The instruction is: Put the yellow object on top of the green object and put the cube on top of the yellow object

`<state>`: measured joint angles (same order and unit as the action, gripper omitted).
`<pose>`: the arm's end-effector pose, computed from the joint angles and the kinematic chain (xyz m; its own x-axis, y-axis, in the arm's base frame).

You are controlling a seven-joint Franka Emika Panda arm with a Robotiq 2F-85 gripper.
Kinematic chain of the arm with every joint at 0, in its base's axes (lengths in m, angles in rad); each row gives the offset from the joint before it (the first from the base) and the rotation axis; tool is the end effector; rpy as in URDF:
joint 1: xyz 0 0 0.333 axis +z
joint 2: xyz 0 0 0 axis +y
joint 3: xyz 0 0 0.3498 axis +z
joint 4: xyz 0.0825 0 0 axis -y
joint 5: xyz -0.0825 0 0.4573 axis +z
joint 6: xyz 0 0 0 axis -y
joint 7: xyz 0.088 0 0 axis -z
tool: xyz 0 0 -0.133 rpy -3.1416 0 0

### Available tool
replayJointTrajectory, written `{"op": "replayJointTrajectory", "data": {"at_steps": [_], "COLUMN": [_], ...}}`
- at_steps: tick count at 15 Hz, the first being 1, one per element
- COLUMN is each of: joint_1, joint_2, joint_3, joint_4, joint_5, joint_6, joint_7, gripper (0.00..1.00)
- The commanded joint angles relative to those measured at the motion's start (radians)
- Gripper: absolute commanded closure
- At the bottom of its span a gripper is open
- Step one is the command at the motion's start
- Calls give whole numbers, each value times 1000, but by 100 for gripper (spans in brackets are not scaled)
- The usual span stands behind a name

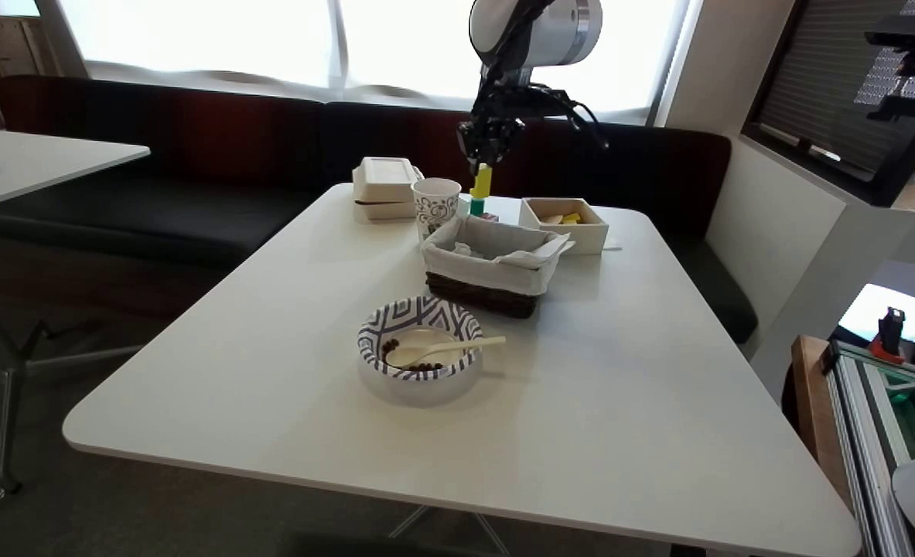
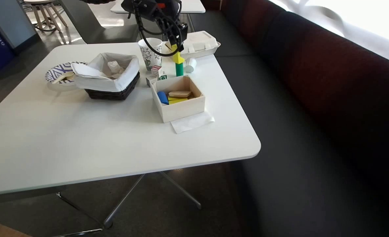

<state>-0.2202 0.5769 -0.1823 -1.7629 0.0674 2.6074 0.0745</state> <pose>0.7098 -0.2904 0.2239 0.8507 -0.4463 0.2777 -0.4719 -0.8811 0.0296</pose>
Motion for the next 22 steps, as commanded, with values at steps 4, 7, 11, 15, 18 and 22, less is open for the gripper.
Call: {"op": "replayJointTrajectory", "data": {"at_steps": [4, 7, 11, 15, 18, 22], "joint_1": [4, 5, 10, 35, 53, 25], "joint_2": [28, 29, 21, -3, -42, -93], "joint_3": [-2, -2, -7, -34, -48, -8], "joint_4": [34, 34, 32, 23, -1, -39], "joint_5": [-6, -5, -10, -37, -69, -60], "joint_6": [-33, -33, -44, -105, -228, -326], "joint_7": [22, 25, 31, 70, 98, 17], "gripper": [91, 46, 18, 0, 0, 0]}}
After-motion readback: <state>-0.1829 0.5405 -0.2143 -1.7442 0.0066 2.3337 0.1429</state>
